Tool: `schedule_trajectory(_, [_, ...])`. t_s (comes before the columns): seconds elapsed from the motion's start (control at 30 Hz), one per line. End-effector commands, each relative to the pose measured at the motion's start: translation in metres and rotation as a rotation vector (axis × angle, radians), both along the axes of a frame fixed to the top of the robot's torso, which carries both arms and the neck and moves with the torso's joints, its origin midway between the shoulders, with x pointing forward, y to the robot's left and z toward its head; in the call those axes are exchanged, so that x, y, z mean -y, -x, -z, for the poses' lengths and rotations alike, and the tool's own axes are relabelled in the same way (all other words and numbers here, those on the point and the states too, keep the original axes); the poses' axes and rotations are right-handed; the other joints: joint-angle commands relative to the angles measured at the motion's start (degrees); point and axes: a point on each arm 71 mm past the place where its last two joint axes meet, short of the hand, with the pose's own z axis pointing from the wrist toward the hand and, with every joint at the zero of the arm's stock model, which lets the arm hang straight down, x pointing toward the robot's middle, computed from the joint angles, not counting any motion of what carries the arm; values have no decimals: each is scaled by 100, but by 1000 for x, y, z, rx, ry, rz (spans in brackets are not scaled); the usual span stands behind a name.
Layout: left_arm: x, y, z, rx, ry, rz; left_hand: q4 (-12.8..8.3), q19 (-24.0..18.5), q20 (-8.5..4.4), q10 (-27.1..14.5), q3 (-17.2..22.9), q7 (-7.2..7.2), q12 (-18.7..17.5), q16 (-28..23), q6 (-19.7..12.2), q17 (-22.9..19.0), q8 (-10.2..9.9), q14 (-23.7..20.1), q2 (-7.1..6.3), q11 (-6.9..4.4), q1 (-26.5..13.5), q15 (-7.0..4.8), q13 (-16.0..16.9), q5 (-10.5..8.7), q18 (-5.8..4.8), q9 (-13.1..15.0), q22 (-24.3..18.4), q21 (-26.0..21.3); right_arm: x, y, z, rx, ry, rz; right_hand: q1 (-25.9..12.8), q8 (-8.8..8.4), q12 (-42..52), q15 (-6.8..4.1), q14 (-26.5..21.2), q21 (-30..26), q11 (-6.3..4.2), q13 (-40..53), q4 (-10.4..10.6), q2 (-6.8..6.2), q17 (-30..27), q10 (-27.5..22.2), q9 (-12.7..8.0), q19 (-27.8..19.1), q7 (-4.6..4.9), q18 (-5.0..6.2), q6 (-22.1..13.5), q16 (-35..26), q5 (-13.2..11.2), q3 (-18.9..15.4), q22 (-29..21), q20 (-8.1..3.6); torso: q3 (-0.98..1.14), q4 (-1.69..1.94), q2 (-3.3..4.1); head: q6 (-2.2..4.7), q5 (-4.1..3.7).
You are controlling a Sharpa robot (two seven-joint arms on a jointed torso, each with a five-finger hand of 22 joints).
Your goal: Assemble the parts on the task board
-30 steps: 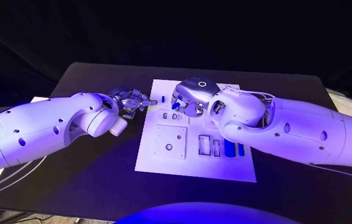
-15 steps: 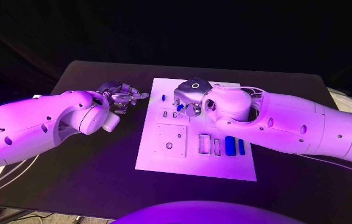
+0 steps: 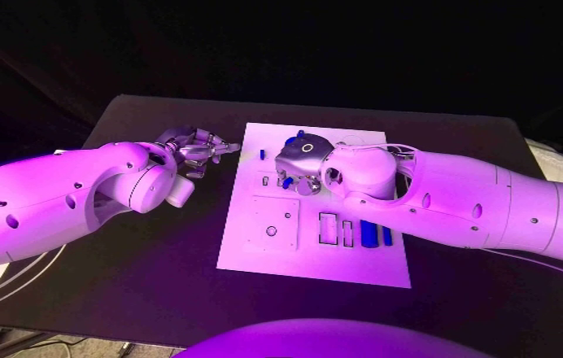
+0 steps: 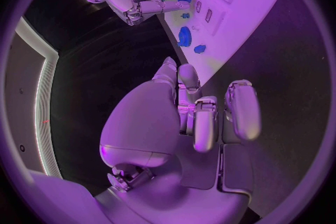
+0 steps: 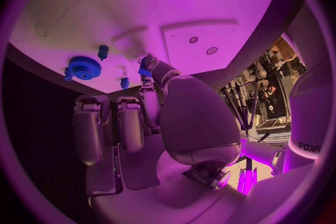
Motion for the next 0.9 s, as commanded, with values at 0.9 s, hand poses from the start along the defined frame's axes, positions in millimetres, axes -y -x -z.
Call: schedule_trajectory(0.9, [11, 0, -1, 1, 27, 30, 18, -44, -13, -40, -49, 33, -40, 18, 11, 1507, 8, 592, 48, 16, -30, -3, -17, -3, -40, -11, -3, -20, 1, 0, 11, 94, 85, -11, 92, 60, -23, -36, 506, 19, -3, 3, -81, -5, 1041, -4, 211, 274, 6, -77, 43, 24, 7, 43, 935, -42, -7, 4, -2, -47, -13])
